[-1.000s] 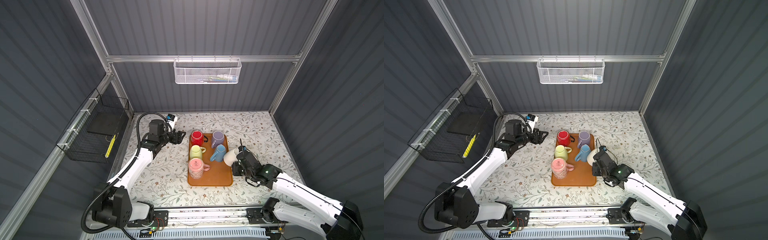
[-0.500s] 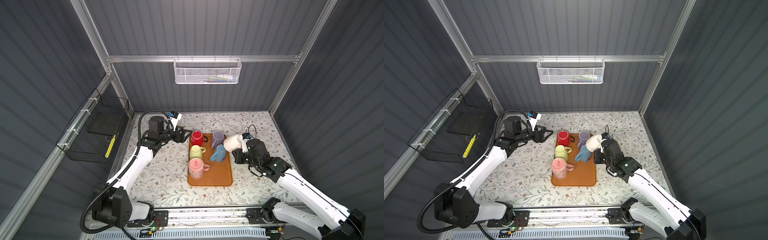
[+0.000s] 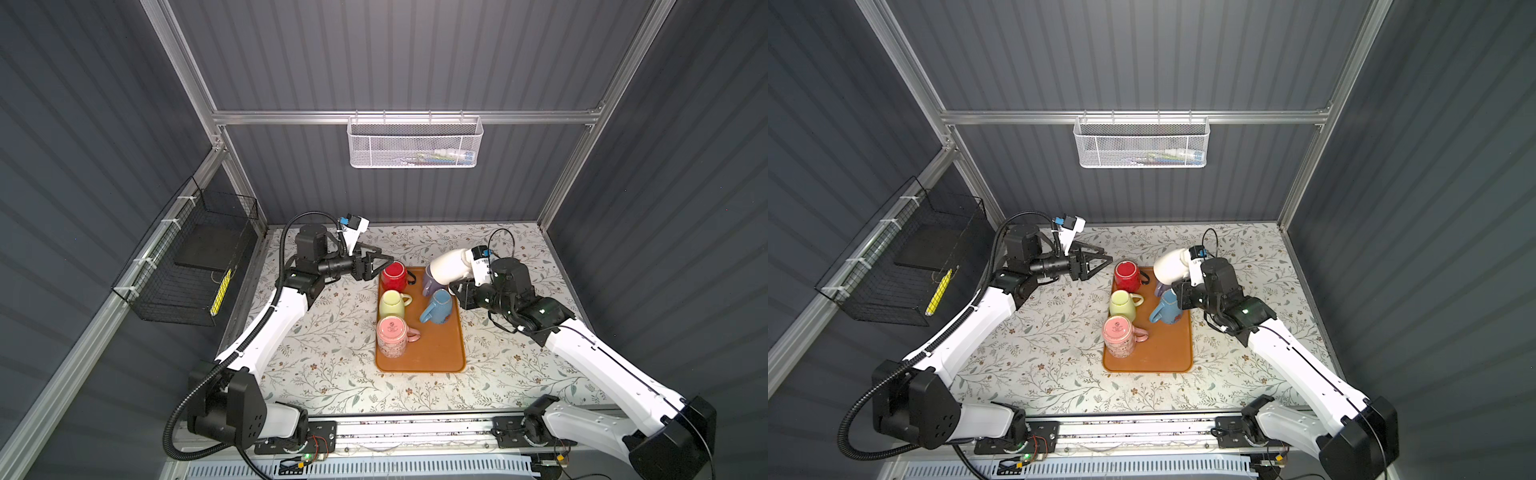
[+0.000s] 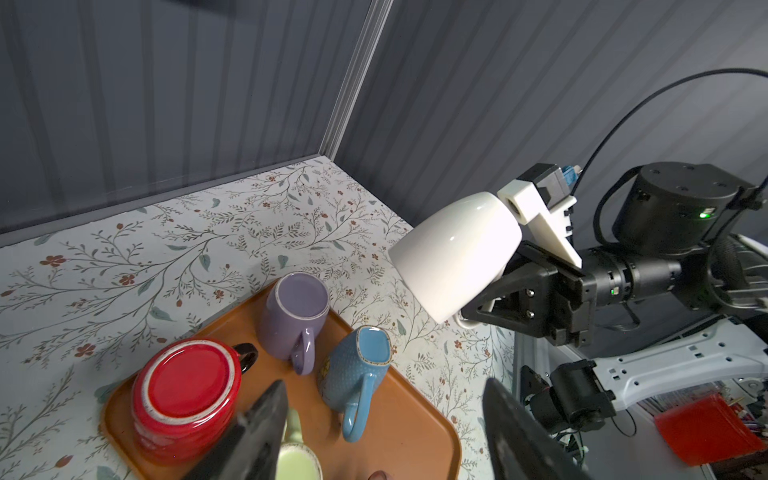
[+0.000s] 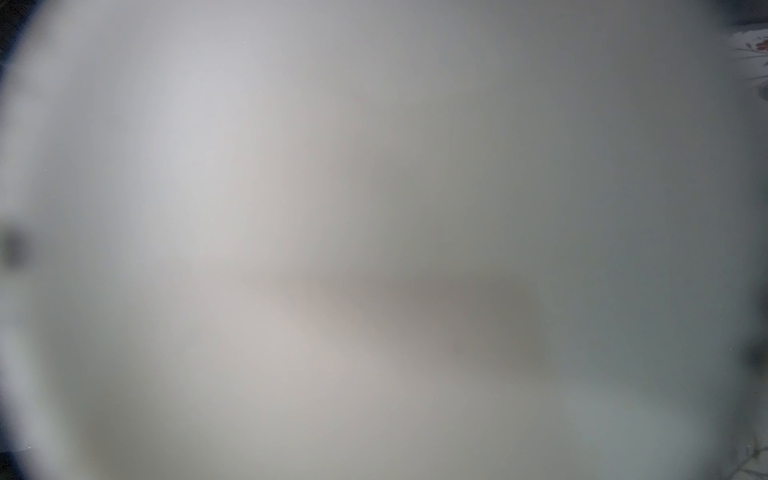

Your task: Turn the mug right side up

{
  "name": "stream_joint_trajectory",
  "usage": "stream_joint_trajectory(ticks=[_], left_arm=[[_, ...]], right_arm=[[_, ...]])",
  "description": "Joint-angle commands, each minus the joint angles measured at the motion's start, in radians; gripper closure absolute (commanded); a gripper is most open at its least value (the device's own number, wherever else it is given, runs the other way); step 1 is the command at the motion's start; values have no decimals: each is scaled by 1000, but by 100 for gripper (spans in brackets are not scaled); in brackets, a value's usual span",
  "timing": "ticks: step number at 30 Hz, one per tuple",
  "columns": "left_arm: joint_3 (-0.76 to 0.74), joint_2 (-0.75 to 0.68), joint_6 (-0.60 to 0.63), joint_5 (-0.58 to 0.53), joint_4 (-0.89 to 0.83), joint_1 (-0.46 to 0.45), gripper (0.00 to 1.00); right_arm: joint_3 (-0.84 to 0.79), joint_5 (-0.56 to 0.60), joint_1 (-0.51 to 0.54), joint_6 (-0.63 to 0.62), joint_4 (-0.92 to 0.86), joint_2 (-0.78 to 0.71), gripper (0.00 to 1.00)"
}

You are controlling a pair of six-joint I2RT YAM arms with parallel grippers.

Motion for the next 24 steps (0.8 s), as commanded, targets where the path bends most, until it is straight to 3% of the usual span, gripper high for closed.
stream_joint_trajectory(ticks=[1, 10, 24], left_arm=[[-17, 13, -90, 42, 126, -18, 26], [-75, 27, -207, -14, 299, -64, 29], [-112, 119, -371, -14, 600, -116, 32]], right_arm=[[38, -78, -8, -12, 184, 2, 100], [37, -208, -10, 60, 442, 123, 100], [-14, -325, -23, 164, 618, 158, 100]])
